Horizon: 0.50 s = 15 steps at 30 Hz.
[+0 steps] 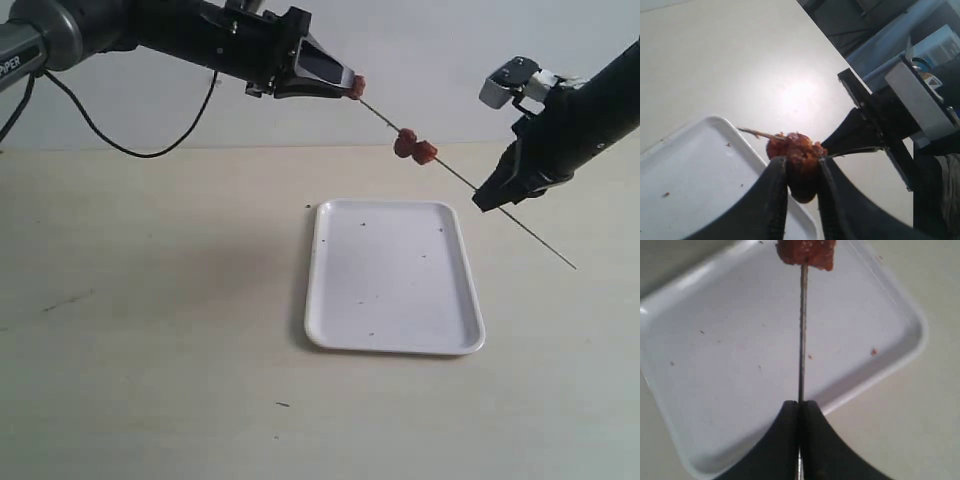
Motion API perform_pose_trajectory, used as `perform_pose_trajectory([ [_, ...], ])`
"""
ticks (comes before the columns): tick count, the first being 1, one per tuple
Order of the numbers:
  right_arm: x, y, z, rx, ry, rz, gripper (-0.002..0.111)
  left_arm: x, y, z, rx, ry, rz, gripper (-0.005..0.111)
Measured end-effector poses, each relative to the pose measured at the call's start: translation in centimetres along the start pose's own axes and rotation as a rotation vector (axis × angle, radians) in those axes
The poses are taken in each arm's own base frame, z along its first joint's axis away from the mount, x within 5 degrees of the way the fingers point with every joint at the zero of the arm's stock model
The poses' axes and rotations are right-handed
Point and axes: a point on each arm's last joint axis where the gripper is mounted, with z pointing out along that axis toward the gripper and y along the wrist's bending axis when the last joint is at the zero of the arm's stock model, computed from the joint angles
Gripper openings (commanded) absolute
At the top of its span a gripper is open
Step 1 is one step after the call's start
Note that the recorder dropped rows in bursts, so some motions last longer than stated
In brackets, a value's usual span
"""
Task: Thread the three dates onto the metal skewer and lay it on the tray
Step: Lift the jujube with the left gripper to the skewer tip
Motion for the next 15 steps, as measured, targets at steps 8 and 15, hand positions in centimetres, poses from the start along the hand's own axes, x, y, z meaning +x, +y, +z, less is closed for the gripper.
perform_pose_trajectory([
  [8, -0.3, 0.6, 0.0, -0.069, -0.032, -0.097, 0.000, -0.2, 2.4, -3.0, -0.078, -0.023, -0.053, 0.022],
  [15, -0.3, 1.0, -0.1, -0.110, -0.038, -0.134, 0.000, -0.1, 2.5, -3.0, -0.088, -0.016, -0.064, 0.022],
])
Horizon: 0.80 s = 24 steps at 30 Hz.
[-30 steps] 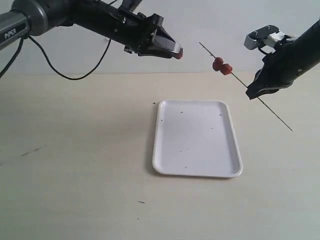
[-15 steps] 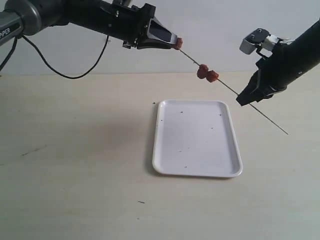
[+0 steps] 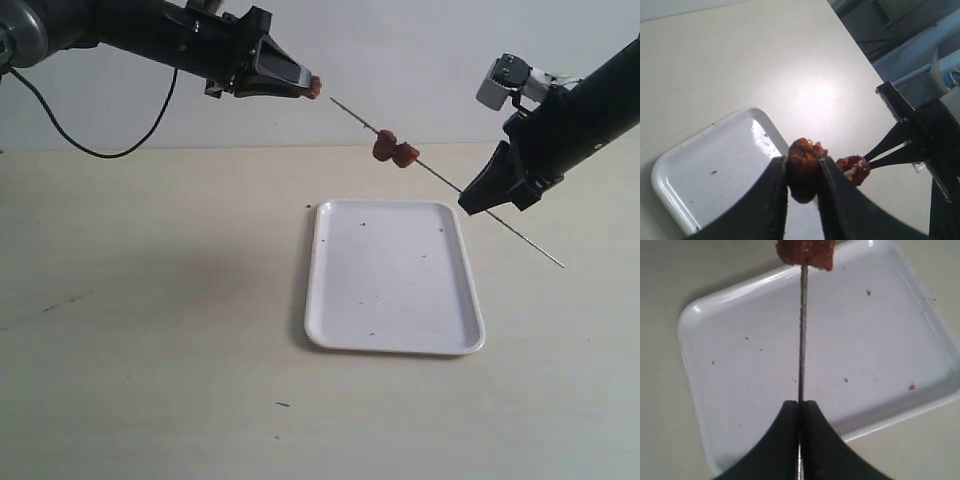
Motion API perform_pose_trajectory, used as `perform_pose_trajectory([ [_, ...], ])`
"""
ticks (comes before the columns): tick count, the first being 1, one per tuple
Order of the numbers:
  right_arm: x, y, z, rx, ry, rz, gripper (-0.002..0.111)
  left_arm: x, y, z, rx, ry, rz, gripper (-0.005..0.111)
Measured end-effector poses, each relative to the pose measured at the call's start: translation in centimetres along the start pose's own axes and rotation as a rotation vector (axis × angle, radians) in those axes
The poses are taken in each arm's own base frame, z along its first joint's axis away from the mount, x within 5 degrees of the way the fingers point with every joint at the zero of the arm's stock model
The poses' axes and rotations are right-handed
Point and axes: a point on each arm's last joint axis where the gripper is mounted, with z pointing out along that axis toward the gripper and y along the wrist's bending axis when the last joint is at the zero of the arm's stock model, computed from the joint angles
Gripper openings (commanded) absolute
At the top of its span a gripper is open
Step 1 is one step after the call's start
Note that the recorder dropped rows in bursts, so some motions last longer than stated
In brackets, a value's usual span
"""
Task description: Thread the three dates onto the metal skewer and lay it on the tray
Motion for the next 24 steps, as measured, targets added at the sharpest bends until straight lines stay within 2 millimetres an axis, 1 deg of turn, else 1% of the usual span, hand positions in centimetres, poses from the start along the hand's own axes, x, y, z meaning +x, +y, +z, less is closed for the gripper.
perform_pose_trajectory([
  [17, -0.25, -0.03, 0.00, 0.003, -0.028, 0.013, 0.000, 0.00, 0.00, 0.00, 0.000, 0.000, -0.003, 0.022],
  [24, -0.29, -0.17, -0.01, 0.018, -0.032, 0.033, 0.000, 0.15, -0.64, 0.82, 0.012, 0.014, 0.005, 0.022],
])
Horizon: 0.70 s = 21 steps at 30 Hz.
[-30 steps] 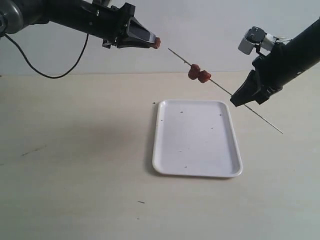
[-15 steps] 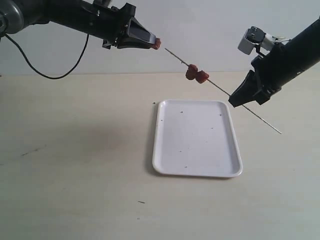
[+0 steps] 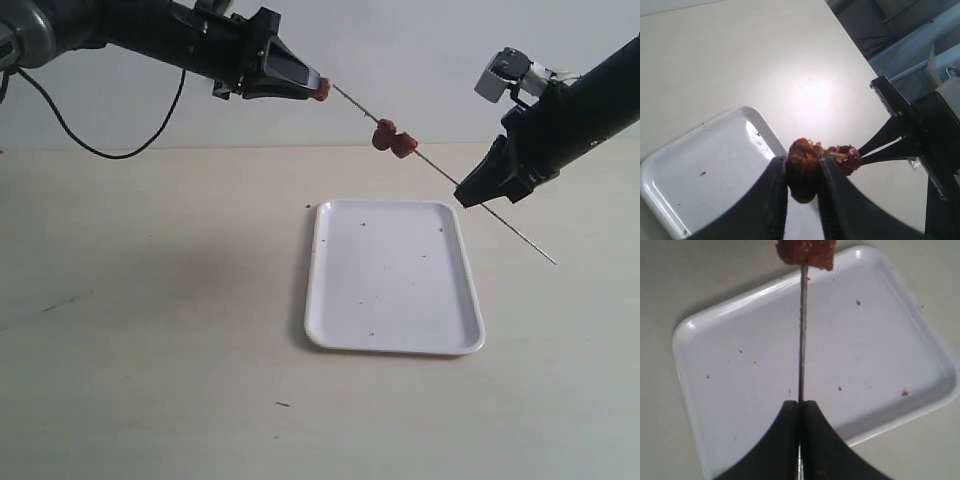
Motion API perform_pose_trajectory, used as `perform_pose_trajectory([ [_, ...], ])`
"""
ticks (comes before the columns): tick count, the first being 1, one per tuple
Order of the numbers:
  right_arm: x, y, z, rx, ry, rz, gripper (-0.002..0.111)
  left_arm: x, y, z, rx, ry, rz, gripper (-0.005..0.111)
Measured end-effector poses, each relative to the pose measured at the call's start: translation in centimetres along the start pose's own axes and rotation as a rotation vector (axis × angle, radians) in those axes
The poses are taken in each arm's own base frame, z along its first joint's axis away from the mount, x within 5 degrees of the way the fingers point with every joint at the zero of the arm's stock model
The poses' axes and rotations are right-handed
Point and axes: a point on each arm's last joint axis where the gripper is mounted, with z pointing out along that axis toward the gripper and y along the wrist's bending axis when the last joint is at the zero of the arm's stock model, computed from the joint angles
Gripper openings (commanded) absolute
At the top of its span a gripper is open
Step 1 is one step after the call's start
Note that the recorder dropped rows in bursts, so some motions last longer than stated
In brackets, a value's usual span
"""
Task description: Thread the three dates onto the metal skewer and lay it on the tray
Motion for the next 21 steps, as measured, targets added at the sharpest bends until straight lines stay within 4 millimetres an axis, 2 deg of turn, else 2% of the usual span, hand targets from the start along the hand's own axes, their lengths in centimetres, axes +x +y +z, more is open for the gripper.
perform_pose_trajectory([
  [10, 0.45, -0.22, -0.01, 0.025, 0.049, 0.038, 0.000, 0.09, -0.38, 0.50, 0.007, 0.008, 0.005, 0.022],
  [21, 0.39, -0.09, -0.01, 0.010, 0.043, 0.005, 0.000, 0.09, -0.40, 0.52, 0.007, 0.009, 0.005, 0.022],
])
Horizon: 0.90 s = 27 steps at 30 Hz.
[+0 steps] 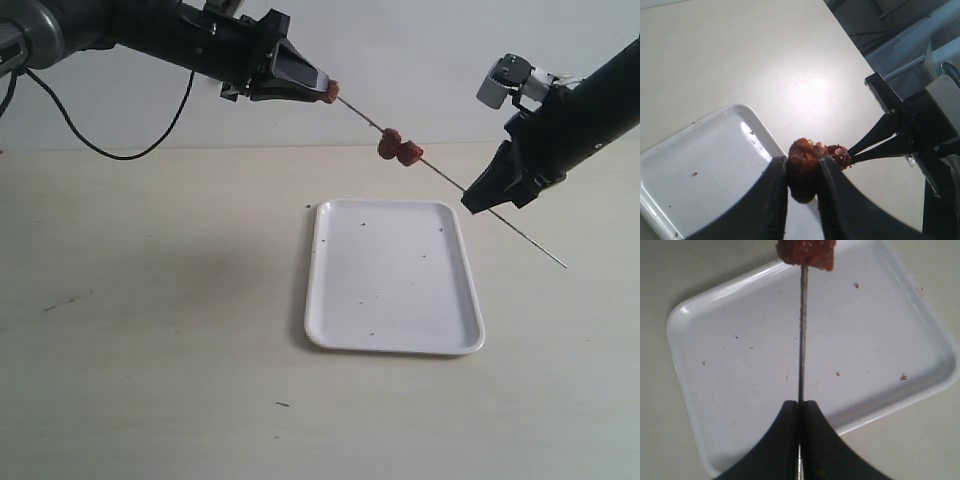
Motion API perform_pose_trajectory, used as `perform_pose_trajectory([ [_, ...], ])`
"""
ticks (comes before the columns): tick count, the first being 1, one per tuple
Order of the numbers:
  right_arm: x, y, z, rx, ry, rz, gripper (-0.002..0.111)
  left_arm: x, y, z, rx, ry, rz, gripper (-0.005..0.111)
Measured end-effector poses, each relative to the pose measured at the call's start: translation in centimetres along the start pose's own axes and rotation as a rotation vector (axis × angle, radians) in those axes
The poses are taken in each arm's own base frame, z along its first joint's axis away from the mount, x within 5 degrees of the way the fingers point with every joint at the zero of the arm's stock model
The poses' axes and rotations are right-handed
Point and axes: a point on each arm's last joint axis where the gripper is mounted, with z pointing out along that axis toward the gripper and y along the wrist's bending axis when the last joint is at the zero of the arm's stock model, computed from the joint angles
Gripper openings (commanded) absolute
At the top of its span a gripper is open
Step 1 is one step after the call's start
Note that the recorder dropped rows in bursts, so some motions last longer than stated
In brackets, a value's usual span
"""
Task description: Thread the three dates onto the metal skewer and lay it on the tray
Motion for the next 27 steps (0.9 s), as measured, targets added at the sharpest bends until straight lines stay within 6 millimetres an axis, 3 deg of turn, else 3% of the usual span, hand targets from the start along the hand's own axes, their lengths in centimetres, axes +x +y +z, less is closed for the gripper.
perform_pose_trajectory([
  [17, -0.3, 0.2, 0.0, -0.026, -0.035, -0.053, 0.000, 0.0, -0.1, 0.1, 0.001, 0.001, 0.001, 0.022],
  [27, -0.2, 0.4, -0.1, -0.044, -0.034, -0.091, 0.000, 0.5, -1.0, 1.6, -0.003, 0.042, 0.028, 0.022],
])
